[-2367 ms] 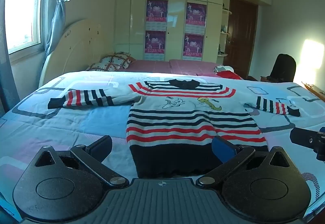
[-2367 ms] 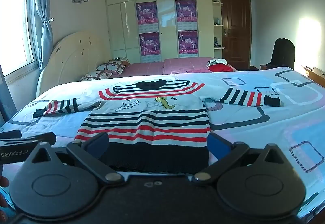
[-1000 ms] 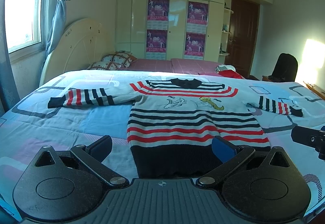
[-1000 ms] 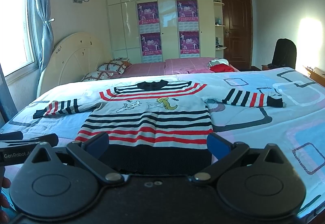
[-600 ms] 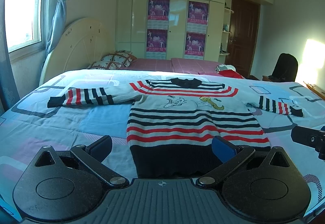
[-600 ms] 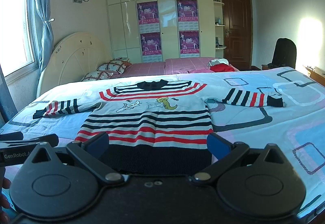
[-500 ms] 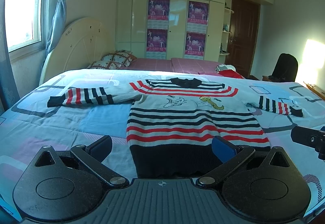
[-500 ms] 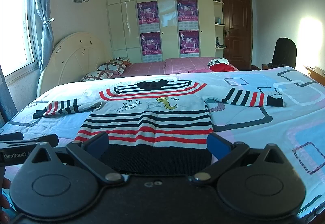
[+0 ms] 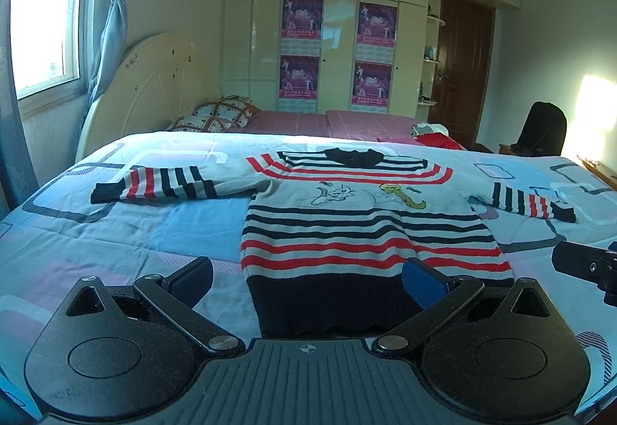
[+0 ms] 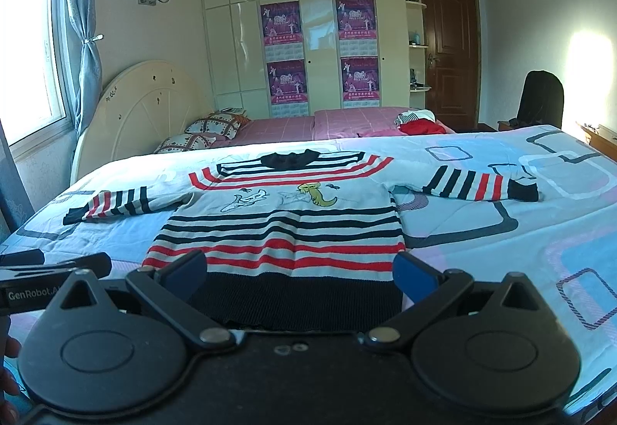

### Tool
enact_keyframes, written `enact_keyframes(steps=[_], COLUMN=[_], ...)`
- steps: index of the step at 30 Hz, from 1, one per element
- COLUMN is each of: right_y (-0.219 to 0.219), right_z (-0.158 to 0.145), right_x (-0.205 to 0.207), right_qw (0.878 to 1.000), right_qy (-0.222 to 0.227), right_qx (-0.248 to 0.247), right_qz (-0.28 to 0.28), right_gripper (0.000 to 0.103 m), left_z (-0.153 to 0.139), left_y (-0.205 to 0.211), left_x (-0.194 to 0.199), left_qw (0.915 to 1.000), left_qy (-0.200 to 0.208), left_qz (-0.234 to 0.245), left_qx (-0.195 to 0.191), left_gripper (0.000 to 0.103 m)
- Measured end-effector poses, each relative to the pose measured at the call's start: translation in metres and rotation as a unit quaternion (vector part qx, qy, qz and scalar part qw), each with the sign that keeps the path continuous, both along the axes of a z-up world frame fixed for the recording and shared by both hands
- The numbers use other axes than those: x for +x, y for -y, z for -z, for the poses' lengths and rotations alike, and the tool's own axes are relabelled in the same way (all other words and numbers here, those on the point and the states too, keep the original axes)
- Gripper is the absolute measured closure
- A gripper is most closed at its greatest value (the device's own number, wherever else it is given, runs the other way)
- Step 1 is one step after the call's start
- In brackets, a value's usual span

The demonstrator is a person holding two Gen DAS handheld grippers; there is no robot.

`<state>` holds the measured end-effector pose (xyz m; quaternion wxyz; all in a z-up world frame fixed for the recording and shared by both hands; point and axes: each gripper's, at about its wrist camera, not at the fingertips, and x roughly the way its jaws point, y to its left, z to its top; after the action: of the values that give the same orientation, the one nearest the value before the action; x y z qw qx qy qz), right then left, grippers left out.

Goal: Fold small clothes

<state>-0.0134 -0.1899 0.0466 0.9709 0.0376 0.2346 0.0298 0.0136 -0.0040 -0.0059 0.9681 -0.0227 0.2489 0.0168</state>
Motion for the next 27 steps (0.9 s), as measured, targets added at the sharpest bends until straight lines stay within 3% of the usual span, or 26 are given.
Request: enact_keyframes(steps=[20,22,27], right_y=[-0.002,0.003,0.039], right_z=[-0.001,-0.003,-0.011], right_x=[0.002,0.004,0.02], right_qw=[1.0,1.0,0.998], right_qy=[0.002,0.006,0.039], right_qx=[-0.004,-0.005,-0.001], right_qz=[0.001,0.01,0.054], right_gripper=[0.001,0.001,0.001], left_z=[-0.002,-0.003,-0.006], left_y=[-0.005,-0.008,-0.019], left_x=[0.004,0.015,0.052], left_qw=[1.0,0.9997,0.9953], left_qy=[-0.002,-0.008,0.001], left_qz=[0.0,0.002,0.0], left_qx=[-0.008,-0.022,-0.096], left_gripper=[0.0,0.0,0.0])
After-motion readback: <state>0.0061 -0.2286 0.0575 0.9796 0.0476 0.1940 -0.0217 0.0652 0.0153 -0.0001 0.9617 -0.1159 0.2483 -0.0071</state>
